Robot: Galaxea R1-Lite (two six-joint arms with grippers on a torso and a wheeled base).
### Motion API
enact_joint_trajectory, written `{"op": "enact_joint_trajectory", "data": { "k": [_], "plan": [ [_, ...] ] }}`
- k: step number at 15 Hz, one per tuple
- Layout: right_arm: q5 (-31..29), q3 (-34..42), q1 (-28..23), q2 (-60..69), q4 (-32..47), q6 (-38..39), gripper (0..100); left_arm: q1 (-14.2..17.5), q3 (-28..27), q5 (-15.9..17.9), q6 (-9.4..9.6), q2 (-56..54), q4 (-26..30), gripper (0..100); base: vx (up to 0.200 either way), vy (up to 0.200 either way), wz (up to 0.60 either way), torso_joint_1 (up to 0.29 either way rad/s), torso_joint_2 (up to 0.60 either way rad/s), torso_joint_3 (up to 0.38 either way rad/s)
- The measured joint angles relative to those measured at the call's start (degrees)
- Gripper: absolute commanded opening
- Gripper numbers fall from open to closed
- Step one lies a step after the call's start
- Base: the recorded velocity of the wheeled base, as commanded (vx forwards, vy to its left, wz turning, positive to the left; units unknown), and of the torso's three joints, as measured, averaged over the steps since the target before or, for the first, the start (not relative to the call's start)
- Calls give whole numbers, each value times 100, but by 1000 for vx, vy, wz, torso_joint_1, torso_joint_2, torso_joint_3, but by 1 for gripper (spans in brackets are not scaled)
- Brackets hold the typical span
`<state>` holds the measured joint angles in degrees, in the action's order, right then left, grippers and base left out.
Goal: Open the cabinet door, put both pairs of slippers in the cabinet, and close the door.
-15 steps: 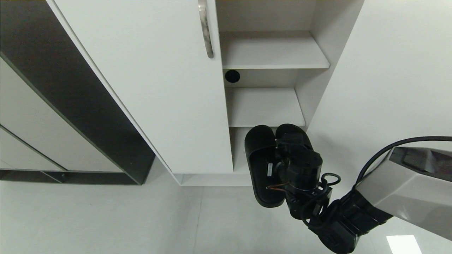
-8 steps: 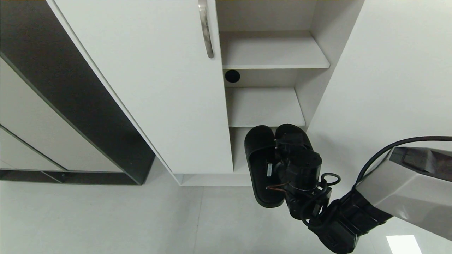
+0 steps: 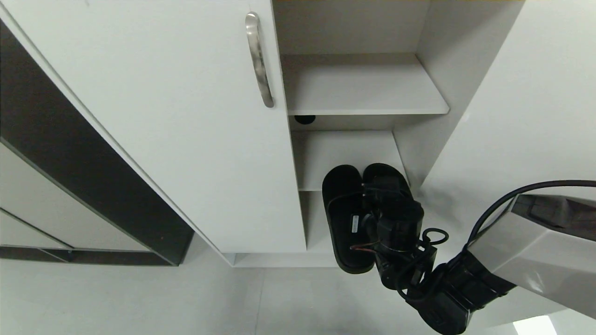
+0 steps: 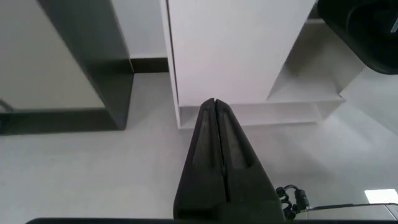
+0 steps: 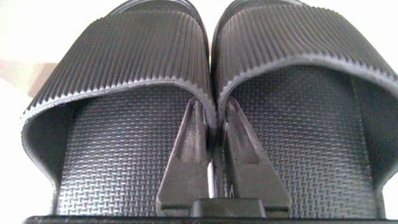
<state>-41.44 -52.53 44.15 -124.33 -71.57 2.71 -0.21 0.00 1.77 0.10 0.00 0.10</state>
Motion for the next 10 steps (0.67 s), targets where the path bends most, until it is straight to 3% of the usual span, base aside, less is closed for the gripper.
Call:
{"op": "enact_joint_trajectory", "data": {
  "k": [6, 10],
  "plan": [
    [2, -67, -52, -74, 101, 2, 0, 2, 0, -11, -10, 0, -5, 0, 0, 0, 0, 0, 0, 0],
    [30, -847, -262, -307, 635, 13, 0, 2, 0, -11, -10, 0, -7, 0, 0, 0, 0, 0, 0, 0]
  ]
}}
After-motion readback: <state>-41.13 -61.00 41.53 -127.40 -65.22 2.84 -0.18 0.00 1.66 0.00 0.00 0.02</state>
